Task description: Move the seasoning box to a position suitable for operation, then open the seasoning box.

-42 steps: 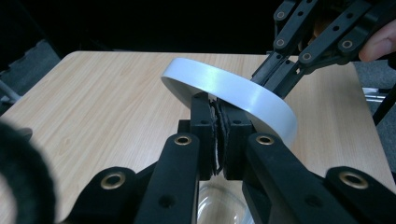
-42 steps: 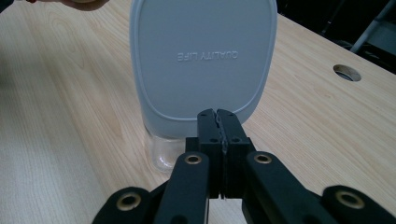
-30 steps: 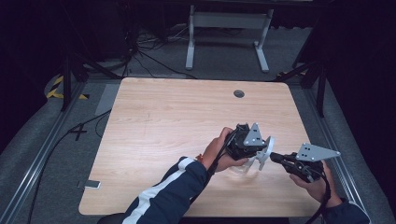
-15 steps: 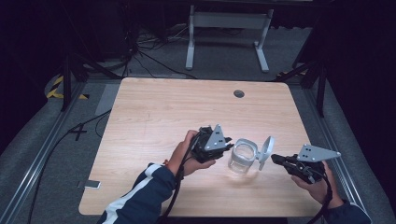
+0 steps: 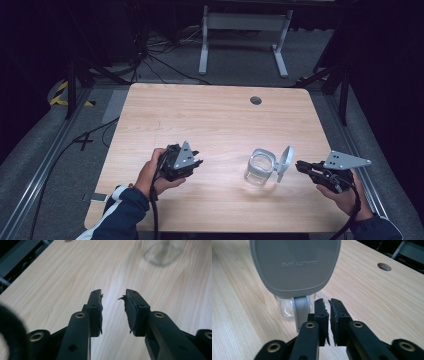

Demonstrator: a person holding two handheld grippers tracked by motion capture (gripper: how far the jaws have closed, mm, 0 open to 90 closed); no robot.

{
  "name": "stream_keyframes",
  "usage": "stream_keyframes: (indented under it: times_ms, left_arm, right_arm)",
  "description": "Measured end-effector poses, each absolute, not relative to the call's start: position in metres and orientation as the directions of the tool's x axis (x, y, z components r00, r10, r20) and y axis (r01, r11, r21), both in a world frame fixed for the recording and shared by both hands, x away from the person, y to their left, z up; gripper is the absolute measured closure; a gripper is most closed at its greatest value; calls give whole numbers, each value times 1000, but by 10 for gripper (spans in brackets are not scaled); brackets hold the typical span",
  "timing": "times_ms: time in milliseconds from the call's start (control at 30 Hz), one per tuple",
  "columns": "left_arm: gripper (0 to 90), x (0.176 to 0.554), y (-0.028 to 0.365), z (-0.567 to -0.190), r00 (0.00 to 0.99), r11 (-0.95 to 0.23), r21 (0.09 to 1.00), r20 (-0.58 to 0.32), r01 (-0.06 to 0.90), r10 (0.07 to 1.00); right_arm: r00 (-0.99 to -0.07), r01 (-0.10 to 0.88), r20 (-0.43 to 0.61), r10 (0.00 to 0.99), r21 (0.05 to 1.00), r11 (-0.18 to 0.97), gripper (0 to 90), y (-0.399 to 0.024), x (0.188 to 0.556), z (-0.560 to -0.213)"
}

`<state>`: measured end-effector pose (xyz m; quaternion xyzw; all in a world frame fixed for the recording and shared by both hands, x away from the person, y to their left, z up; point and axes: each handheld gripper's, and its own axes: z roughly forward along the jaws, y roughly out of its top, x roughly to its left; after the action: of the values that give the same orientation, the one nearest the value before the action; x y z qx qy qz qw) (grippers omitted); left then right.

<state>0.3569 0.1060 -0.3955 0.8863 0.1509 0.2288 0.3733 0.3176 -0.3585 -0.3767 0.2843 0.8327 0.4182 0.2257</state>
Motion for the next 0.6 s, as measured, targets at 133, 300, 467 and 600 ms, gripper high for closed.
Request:
stream_keyframes:
  times_ms: [133,300,467,600]
  left_arm:
    - [622,350,134,-407,826,-697,703,303,143,475]
    - [515,350,167,-418,801,-676,693,245,250,547]
    - [411,353,187,-435,803,-661,681,180,314,568]
    - [384,358,201,-451,779,-625,703,162,340,606]
  right_arm:
    - [-736,287,-121,666,835,470,759,-367,316,-375]
    - [-720,290,-130,681,836,466,642,-380,309,-380]
    - [-661,308,-185,727,817,488,505,-395,302,-392]
    - [-597,361,-220,771,784,504,445,-412,301,-412]
